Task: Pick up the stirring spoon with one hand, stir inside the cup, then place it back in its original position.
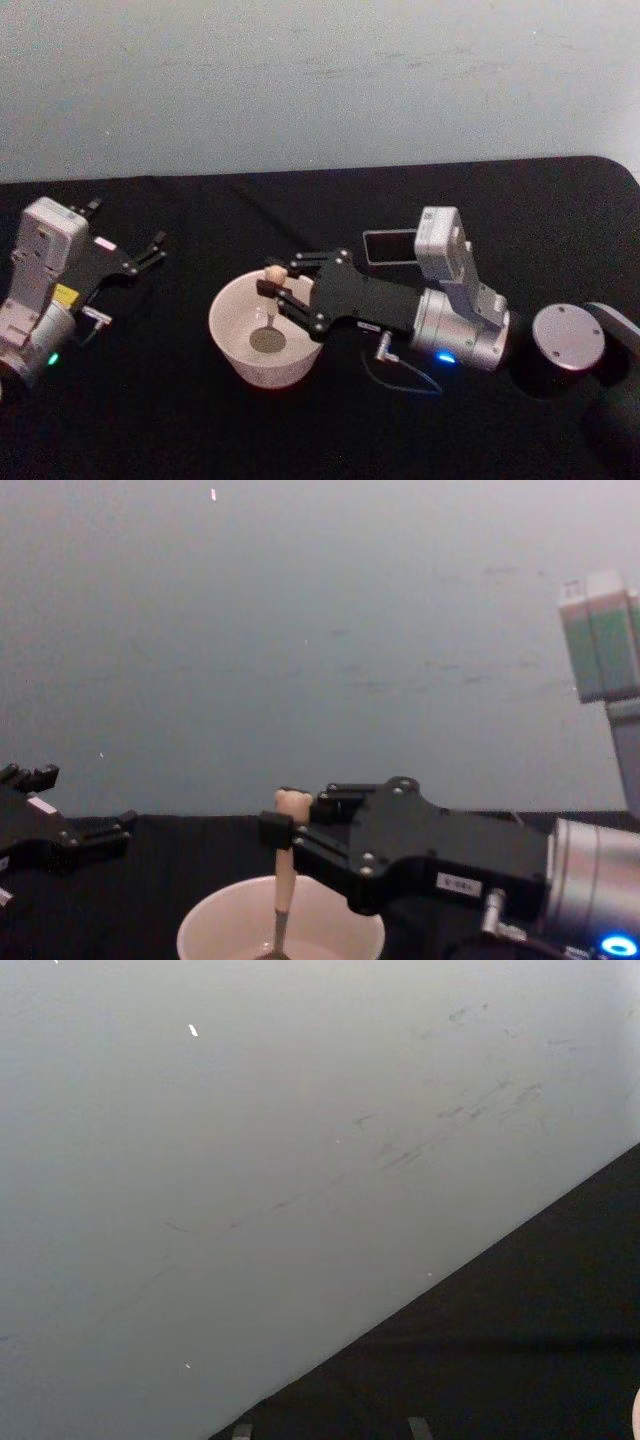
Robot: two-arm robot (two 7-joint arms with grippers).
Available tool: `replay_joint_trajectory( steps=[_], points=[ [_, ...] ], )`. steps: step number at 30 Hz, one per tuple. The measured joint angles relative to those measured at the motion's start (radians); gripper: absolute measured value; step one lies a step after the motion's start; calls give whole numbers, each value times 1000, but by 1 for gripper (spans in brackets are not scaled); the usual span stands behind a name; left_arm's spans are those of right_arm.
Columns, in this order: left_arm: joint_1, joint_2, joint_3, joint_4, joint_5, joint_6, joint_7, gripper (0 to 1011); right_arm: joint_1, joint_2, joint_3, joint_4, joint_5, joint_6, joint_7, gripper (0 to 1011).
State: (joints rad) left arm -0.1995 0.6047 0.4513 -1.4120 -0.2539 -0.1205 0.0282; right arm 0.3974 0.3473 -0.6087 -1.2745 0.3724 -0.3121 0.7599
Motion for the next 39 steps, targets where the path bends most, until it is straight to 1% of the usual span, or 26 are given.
replay_joint_trajectory(
  steps=[4,9,16,24,31,39],
  points=[
    [0,0,0,0,0,0,0,1001,27,-26,-3,38,-1,-2,-4,214],
    [0,0,0,0,0,0,0,1001,51,-45,-4,75,-8,-11,-11,214],
    [0,0,0,0,0,0,0,1001,67,-54,1,107,-19,-18,-22,214],
    [0,0,0,0,0,0,0,1001,61,-42,17,99,-21,-17,-31,214],
    [0,0,0,0,0,0,0,1001,37,-17,32,61,-15,-12,-36,214],
    [0,0,0,0,0,0,0,1001,8,11,39,24,-15,-7,-36,214]
  ],
)
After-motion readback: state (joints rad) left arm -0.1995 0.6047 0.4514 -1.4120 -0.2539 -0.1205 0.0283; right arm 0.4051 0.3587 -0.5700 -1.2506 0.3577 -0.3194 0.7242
